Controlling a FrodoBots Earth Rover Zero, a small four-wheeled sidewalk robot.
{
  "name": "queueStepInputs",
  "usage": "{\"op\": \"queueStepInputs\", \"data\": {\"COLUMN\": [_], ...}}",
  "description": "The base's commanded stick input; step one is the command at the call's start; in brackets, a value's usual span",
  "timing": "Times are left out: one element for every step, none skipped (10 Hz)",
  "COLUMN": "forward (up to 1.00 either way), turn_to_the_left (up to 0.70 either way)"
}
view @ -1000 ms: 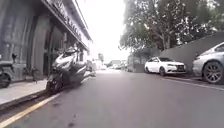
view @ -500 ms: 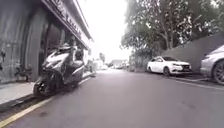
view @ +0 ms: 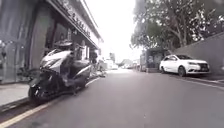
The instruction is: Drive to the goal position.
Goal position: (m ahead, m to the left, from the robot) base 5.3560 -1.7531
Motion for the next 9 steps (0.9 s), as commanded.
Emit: {"op": "queueStepInputs", "data": {"forward": [0.7,0.7,0.7,0.7,0.7,0.7,0.7,0.7,0.7], "turn_to_the_left": [0.0,0.0,0.0,0.0,0.0,0.0,0.0,0.0,0.0]}}
